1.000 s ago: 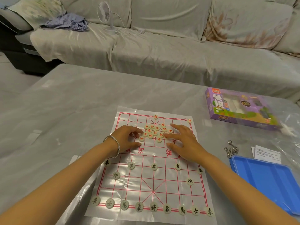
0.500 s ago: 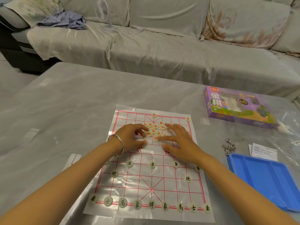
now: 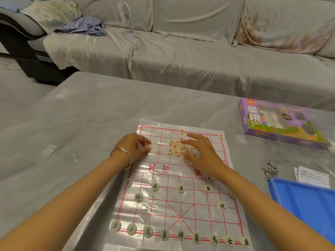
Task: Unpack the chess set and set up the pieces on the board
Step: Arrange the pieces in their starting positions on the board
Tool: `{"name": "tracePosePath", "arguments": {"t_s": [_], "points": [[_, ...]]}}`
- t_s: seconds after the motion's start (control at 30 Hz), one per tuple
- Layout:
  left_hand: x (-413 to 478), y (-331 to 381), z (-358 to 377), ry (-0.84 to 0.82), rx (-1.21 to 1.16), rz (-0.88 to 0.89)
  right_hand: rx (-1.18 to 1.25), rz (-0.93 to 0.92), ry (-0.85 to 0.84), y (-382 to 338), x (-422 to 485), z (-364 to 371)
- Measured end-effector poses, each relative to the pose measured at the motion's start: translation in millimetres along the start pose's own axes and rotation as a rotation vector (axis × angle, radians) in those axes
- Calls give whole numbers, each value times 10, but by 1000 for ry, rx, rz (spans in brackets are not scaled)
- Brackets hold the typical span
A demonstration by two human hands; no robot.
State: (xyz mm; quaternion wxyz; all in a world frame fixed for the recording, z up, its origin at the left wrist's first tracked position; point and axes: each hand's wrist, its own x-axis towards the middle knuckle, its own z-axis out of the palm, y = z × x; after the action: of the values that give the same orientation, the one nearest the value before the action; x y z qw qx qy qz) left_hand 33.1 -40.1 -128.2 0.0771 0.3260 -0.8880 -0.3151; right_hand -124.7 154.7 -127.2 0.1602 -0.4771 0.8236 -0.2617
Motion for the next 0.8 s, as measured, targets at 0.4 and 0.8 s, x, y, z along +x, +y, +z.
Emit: {"name": "tracePosePath", "arguments": {"t_s": [0.4,0.8], "points": [[553,-239,-112,146,-185,-91,-235,-108,-148,-364,562,229],[652,-277,-82,170,-259,-65,-235,-86,-191,-322,578,295]]}}
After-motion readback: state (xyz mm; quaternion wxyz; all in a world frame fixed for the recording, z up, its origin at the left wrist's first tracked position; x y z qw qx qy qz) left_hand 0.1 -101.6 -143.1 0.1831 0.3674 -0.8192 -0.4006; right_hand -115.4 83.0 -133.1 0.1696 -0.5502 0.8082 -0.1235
